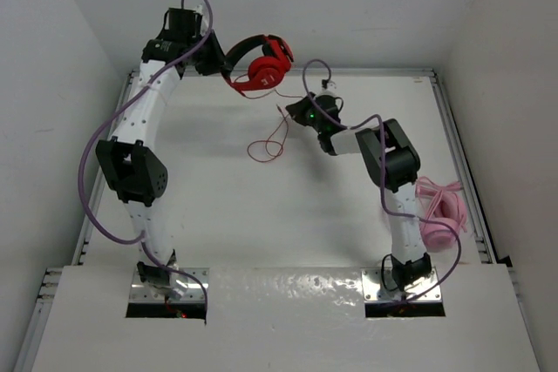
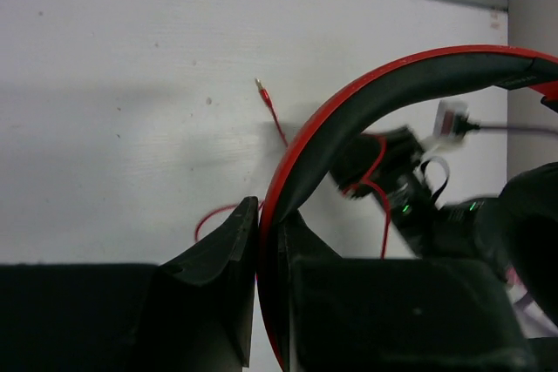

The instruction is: Wrap the headphones

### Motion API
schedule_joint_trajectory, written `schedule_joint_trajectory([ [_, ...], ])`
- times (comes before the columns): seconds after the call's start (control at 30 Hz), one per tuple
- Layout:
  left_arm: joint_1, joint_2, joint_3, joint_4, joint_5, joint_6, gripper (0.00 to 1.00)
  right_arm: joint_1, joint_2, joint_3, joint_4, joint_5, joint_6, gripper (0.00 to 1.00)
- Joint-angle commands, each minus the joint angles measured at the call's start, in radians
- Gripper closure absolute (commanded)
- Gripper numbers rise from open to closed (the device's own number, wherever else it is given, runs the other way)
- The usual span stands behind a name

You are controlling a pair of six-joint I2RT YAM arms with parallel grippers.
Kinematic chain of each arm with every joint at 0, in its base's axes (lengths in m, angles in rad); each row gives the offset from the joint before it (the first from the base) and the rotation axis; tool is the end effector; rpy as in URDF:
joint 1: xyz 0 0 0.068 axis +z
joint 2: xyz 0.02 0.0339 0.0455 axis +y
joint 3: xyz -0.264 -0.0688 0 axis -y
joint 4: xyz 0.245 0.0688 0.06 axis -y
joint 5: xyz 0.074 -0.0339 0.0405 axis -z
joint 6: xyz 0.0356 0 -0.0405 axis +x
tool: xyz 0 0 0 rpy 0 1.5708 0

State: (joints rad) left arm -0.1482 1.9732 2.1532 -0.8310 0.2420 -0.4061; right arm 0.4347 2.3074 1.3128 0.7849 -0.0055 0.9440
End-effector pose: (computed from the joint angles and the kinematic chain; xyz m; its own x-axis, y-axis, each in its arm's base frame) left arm 0.4340 -0.0734 0.3935 -0.6817 -0.2860 -0.6734 0.0681 0.8916 -0.4476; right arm 0.4428 0.2058 0.1135 -0.4558 0.6813 -0.5728 -0.0970 0.6017 0.7928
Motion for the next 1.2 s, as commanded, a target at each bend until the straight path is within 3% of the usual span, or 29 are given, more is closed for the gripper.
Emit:
schedule_joint_trajectory([
  [0.0, 0.006, -0.036, -0.039, 0.075, 0.186, 0.117, 1.00, -0.080, -0.071, 0.006, 0.036, -0.123, 0.015, 1.00],
  [0.03, -0.013, -0.036, -0.055, 0.064, 0.201, 0.168, 1.00, -0.097, -0.072, 0.031, 0.011, -0.192, 0.010, 1.00],
  [0.13, -0.062, -0.030, -0.088, -0.055, 0.160, 0.500, 1.00, -0.175, -0.097, 0.098, -0.090, -0.342, -0.022, 1.00],
  [0.23, -0.076, -0.048, -0.191, -0.094, 0.054, 0.665, 1.00, -0.218, -0.181, 0.129, -0.264, -0.387, -0.149, 1.00],
  [0.3, -0.088, -0.059, -0.245, -0.077, -0.038, 0.734, 1.00, -0.217, -0.259, 0.146, -0.426, -0.367, -0.296, 1.00],
  [0.43, -0.137, -0.051, -0.289, -0.028, -0.209, 0.806, 1.00, -0.202, -0.342, 0.155, -0.564, -0.367, -0.356, 1.00],
  [0.73, -0.198, -0.083, -0.421, 0.264, -0.648, 0.711, 1.00, -0.084, -0.451, 0.235, -0.863, -0.304, -0.465, 1.00],
  [0.87, -0.255, -0.111, -0.490, 0.363, -0.745, 0.724, 1.00, 0.025, -0.431, 0.360, -1.013, -0.294, -0.511, 1.00],
  [1.0, -0.283, -0.120, -0.523, 0.441, -0.831, 0.666, 1.00, 0.078, -0.424, 0.421, -1.033, -0.332, -0.421, 1.00],
  [1.17, -0.271, -0.047, -0.434, 0.370, -0.915, 0.500, 1.00, 0.168, -0.450, 0.389, -0.940, -0.444, -0.260, 1.00],
])
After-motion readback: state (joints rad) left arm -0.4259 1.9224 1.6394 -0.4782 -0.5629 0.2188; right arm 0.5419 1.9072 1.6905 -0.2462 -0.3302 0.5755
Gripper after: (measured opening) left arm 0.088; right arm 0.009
